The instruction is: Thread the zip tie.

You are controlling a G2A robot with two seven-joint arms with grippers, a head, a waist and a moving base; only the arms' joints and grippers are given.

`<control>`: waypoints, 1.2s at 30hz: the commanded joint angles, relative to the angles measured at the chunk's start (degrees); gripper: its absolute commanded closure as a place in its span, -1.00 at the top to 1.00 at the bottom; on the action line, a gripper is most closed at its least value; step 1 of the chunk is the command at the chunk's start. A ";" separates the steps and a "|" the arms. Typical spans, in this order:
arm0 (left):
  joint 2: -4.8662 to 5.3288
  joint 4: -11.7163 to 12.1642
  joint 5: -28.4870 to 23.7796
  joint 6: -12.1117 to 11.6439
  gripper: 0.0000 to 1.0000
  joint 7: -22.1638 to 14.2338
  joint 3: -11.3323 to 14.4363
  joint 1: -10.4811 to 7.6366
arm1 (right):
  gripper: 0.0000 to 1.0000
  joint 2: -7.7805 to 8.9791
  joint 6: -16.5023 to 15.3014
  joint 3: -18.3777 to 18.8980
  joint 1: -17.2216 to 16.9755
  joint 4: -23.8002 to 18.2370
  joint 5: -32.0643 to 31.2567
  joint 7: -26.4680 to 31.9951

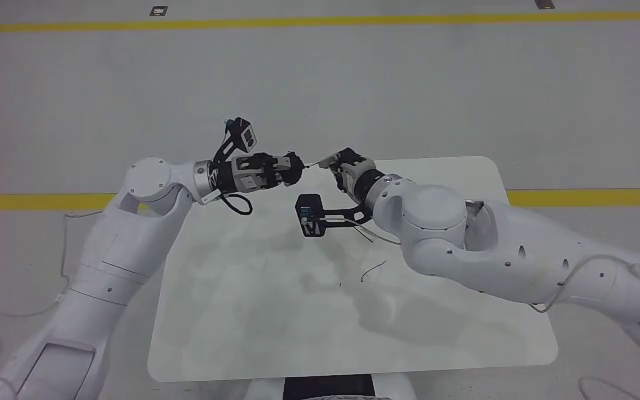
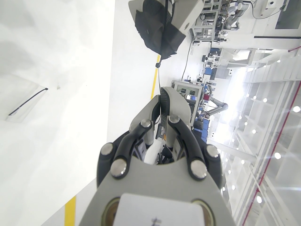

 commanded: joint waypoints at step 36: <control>1.79 -0.94 -0.45 -0.49 -1.00 -0.17 -5.89 5.28 | -1.00 0.61 0.00 0.00 5.43 1.07 0.00 -8.72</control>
